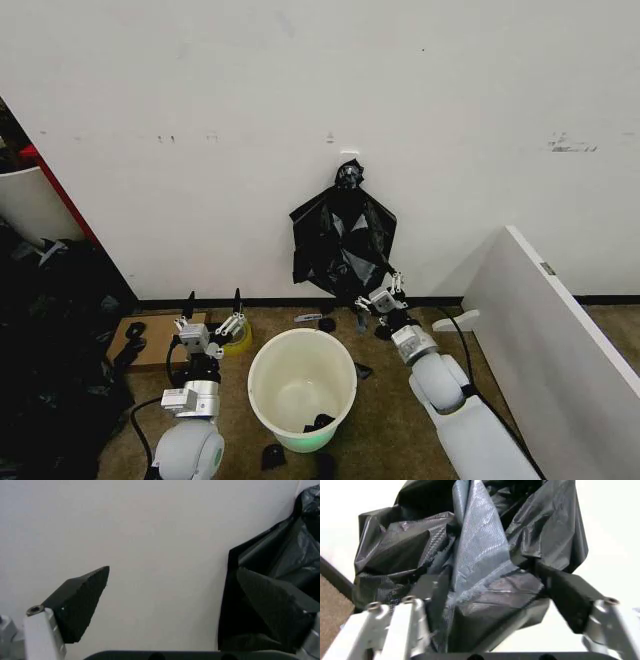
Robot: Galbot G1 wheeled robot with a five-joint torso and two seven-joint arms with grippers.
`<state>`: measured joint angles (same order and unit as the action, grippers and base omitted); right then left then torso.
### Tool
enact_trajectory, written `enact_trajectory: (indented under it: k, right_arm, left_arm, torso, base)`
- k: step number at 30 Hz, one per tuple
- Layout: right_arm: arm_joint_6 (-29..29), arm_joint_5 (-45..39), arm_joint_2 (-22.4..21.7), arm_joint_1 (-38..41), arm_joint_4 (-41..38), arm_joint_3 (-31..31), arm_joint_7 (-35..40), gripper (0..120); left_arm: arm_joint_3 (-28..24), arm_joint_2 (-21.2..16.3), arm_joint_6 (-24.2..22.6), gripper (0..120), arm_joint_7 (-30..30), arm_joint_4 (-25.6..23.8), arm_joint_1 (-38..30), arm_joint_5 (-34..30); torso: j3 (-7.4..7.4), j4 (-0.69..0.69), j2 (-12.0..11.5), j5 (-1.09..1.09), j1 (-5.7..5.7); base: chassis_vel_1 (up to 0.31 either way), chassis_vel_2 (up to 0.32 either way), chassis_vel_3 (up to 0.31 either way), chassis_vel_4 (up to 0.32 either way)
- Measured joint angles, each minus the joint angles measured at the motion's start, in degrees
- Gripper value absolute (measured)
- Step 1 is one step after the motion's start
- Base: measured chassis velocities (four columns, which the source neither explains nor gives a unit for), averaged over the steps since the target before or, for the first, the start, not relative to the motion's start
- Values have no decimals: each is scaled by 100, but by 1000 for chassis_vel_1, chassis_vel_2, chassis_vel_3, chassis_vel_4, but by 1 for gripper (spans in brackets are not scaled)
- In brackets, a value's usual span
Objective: Place the garbage bag over the trash bin.
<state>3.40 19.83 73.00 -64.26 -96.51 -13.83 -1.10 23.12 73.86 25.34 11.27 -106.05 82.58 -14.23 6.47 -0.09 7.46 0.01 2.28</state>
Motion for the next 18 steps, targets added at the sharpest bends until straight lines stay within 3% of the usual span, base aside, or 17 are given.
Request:
enact_trajectory:
  k: [9, 18]
  right_arm:
    - [193, 13, -39, -181, -64, -137, 14, 29]
    - [482, 56, -35, -258, -29, -226, 181, 1]
  left_arm:
    - [-40, -7, 1, 100, 1, -36, 5, 22]
    - [-94, -47, -11, 100, -14, 11, -72, 40]
  torso:
    - [0, 0, 1, 0, 0]
    - [0, 0, 2, 0, 0]
  base:
    - [0, 0, 0, 0]
    - [0, 0, 0, 0]
